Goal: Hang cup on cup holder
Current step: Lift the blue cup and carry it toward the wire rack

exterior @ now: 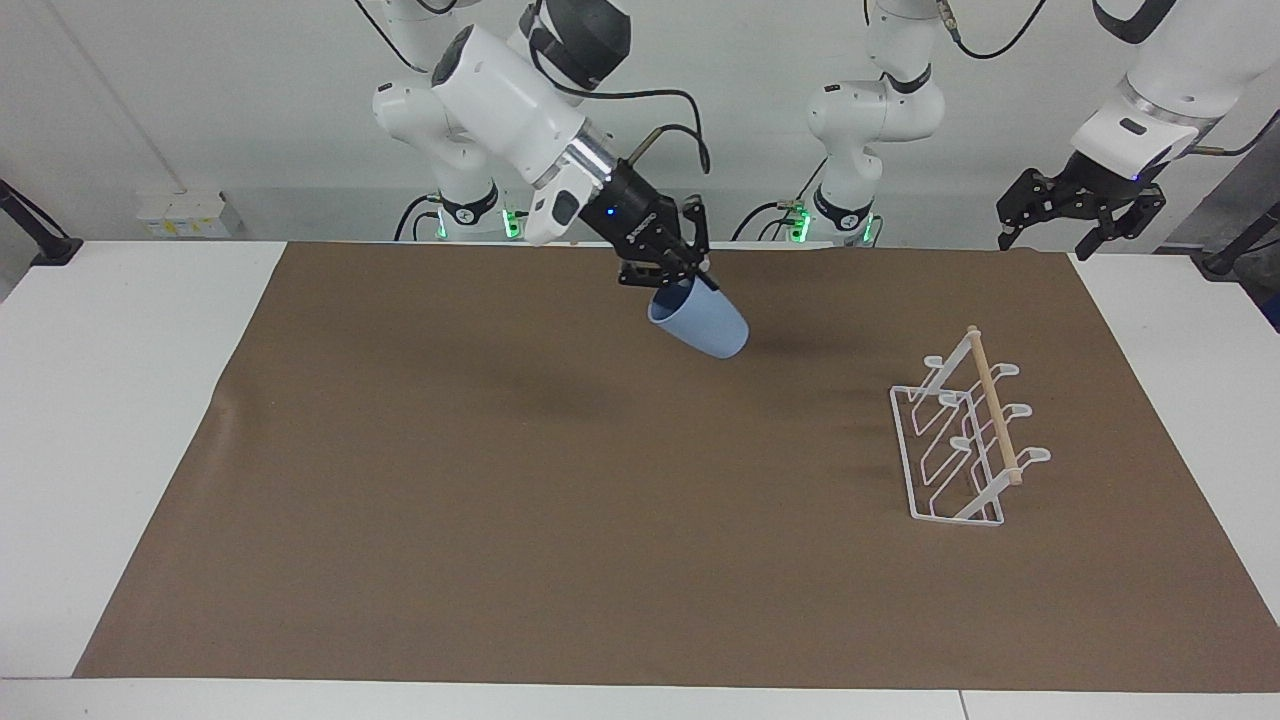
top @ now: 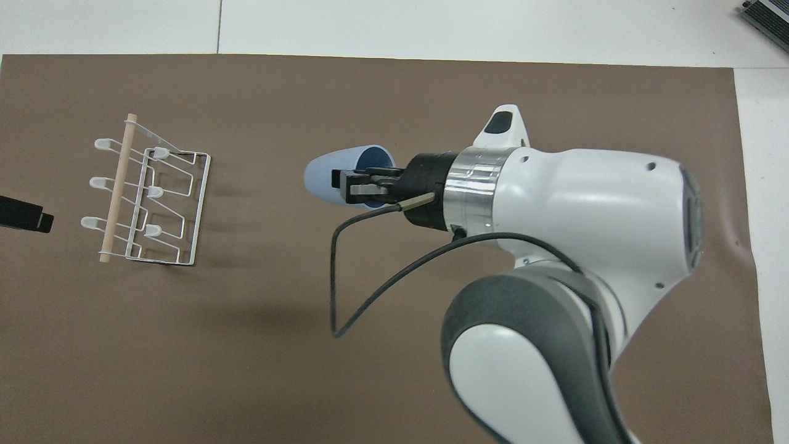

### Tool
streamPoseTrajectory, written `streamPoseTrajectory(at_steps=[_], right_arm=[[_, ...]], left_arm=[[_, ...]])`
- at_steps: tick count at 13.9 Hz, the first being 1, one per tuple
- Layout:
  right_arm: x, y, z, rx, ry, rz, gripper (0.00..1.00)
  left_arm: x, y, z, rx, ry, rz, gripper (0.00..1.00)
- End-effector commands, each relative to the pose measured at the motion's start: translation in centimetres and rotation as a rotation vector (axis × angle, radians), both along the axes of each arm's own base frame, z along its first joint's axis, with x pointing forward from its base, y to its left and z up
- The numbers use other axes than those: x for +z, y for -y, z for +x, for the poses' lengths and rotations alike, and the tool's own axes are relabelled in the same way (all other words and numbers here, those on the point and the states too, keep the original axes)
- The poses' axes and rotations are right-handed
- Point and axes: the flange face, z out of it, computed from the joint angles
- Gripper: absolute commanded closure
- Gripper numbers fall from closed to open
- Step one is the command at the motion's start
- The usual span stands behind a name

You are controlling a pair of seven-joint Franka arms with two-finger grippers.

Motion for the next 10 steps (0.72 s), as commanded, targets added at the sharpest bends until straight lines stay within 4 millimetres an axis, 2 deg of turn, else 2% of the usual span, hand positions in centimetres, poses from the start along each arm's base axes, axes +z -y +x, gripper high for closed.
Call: streamPoseTrajectory(at_steps=[1,3,4,5,8,10], right_arm=[[1.4,-3.7,-1.2,-0.048,-0.031,0.118,1.0],[3.1,-6.9,-2.8,-0.059,-0.049,0.183,1.0],[3.4,-8.2,-3.8,-0.076,-0.066,0.204,1.0],[3.6,-9.2,-4.7,-0.084,-0.084,0.221,1.0],[3.6,-11.1,-6.5,-0.118,-0.199,0.262,1.0],[3.5,-11.2,-6.6,-0.12,-0.207,0.261,1.0]], left_arm=[[-0.1,-0.2,-1.1,-0.016,-0.014,-0.01,0.0],[0.2,0.3,-1.4,-0.047,-0.02,-0.014,0.0],[0.4,0.6,-1.5,-0.111,-0.013,-0.026,0.0],[0.4,0.9,-1.4,-0.246,0.001,-0.059,0.0],[0.6,1.9,-1.3,-0.579,0.039,-0.114,0.0],[0.7,2.5,-1.4,-0.753,0.069,-0.164,0.0]])
